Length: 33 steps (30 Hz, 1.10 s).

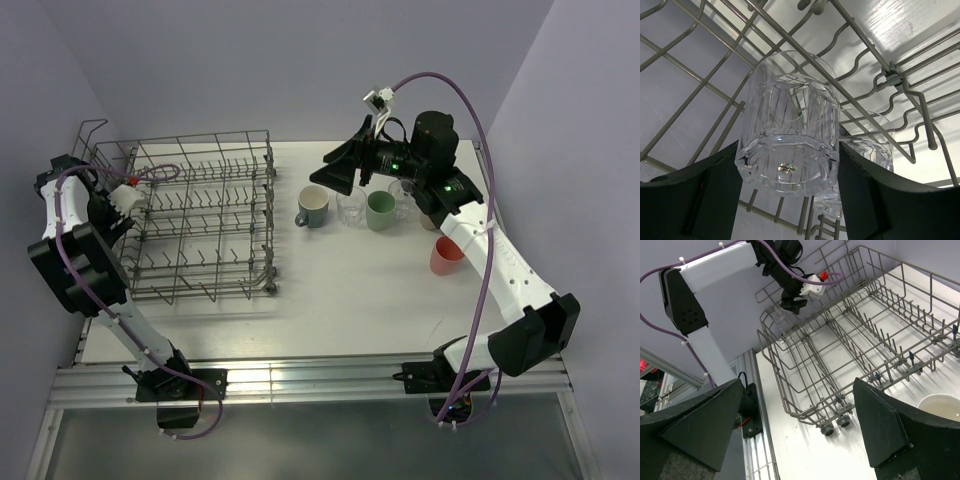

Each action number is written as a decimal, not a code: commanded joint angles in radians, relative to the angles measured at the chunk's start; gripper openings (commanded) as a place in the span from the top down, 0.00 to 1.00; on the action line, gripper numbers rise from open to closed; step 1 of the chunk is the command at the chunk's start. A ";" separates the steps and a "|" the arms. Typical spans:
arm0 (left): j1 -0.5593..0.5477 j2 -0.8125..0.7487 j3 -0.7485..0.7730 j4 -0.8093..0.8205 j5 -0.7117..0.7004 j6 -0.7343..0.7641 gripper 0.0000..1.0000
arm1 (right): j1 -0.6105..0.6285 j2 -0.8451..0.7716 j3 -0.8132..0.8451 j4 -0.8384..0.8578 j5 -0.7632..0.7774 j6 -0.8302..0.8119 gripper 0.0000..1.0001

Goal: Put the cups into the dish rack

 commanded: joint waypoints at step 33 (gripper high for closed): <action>-0.192 -0.524 0.047 0.311 0.446 -0.538 0.01 | 0.003 0.332 0.383 -0.669 0.618 -0.659 0.11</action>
